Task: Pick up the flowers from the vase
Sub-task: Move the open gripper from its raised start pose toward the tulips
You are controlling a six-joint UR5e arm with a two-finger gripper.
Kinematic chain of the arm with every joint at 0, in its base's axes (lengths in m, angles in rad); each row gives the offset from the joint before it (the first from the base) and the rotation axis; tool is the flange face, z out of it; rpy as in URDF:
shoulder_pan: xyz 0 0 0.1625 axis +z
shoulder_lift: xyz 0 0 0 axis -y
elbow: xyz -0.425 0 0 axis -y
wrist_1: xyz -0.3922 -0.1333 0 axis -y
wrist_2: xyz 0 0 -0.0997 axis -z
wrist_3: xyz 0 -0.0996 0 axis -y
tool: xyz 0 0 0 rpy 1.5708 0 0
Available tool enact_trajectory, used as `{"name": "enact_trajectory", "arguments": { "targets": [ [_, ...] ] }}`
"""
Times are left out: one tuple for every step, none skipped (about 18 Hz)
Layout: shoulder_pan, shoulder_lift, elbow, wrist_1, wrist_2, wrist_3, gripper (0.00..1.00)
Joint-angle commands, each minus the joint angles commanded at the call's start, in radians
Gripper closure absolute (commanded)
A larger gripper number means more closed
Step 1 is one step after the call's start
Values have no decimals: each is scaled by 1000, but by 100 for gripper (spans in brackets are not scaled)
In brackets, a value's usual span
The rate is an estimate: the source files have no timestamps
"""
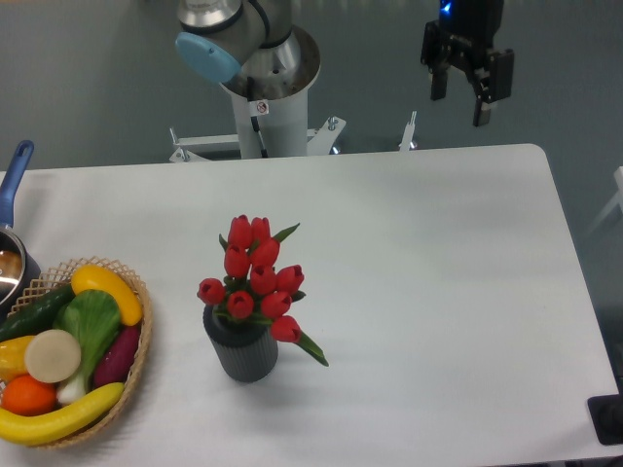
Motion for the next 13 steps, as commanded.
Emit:
{"name": "enact_trajectory", "arguments": {
  "targets": [
    [-2, 0, -2, 2, -2, 0, 0],
    [-2, 0, -6, 2, -3, 0, 0],
    [-2, 2, -8, 9, -3, 0, 0],
    [-3, 2, -11, 20, -5, 0, 0],
    [-9, -2, -12, 34, -8, 0, 0],
    [-14, -2, -15, 41, -21, -3, 0],
    [-14, -2, -17, 41, -32, -23, 0],
    [-14, 0, -26, 44, -37, -59, 0],
    [-15, 2, -37, 51, -41, -99, 0],
    [-15, 2, -40, 66, -57, -138, 0],
    [-15, 2, -47, 78, -70, -188, 0],
    [-17, 9, -55, 80, -78, -240, 0],
    [-24, 12, -61, 80, -89, -285, 0]
  ]
}}
